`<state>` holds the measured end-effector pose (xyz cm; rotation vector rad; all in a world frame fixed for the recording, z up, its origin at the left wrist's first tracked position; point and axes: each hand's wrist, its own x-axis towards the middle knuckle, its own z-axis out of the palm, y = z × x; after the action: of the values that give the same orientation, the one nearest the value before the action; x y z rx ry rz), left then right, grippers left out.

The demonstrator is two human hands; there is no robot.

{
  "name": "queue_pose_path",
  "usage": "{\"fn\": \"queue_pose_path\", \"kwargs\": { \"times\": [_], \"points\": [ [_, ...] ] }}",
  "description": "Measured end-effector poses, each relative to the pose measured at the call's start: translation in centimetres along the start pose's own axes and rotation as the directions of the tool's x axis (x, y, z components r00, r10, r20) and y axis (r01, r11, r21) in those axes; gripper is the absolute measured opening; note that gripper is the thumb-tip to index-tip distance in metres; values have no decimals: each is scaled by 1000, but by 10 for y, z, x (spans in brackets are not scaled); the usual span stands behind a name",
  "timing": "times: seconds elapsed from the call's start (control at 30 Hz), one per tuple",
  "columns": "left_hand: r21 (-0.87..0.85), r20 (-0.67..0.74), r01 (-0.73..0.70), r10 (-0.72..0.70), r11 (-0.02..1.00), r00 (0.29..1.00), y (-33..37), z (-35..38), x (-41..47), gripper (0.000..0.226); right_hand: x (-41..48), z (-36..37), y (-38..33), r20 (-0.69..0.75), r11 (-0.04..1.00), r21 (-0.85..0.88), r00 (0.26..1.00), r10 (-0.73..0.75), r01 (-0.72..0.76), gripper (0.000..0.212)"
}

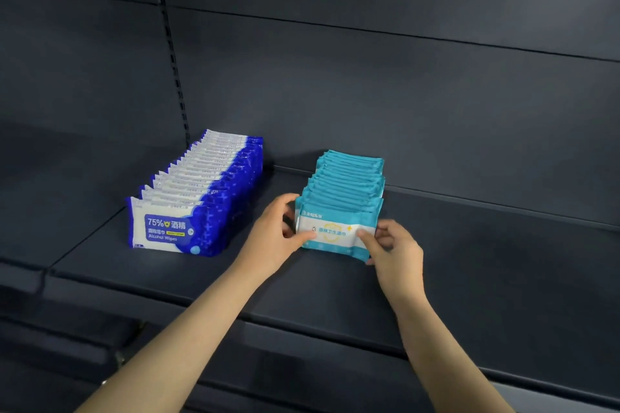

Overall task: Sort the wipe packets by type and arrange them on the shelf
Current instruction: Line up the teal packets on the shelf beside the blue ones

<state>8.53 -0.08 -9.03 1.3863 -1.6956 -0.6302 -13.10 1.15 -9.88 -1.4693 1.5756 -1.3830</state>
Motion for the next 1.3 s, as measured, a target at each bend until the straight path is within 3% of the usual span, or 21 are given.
{"fn": "queue_pose_path", "kwargs": {
  "times": [0.33,0.53,0.7,0.87,1.07,1.2,1.3],
  "points": [
    [30,-74,152,-150,988,986,12,4,-8,50,2,-5,-1,56,991,90,994,94,-99,16],
    [-242,-198,256,-306,936,931,27,-3,-34,48,-20,-27,-20,60,956,248,987,147,-158,29],
    [-404,-183,200,-293,893,939,38,-24,-74,41,-68,-43,-52,-20,937,331,992,128,-115,45],
    [-567,5,210,-251,796,968,54,-55,-135,34,-150,-48,-74,-122,908,400,974,188,-125,43],
    [-593,234,317,-219,740,947,64,-58,-214,32,-257,-63,-71,-228,886,426,926,300,-182,41],
    [-522,373,390,-208,759,904,67,-33,-262,29,-325,-87,-45,-342,850,480,845,411,-219,33],
    [-462,476,441,-204,770,855,72,-1,-298,34,-379,-115,-17,-420,829,498,766,487,-255,39]
  ]
}}
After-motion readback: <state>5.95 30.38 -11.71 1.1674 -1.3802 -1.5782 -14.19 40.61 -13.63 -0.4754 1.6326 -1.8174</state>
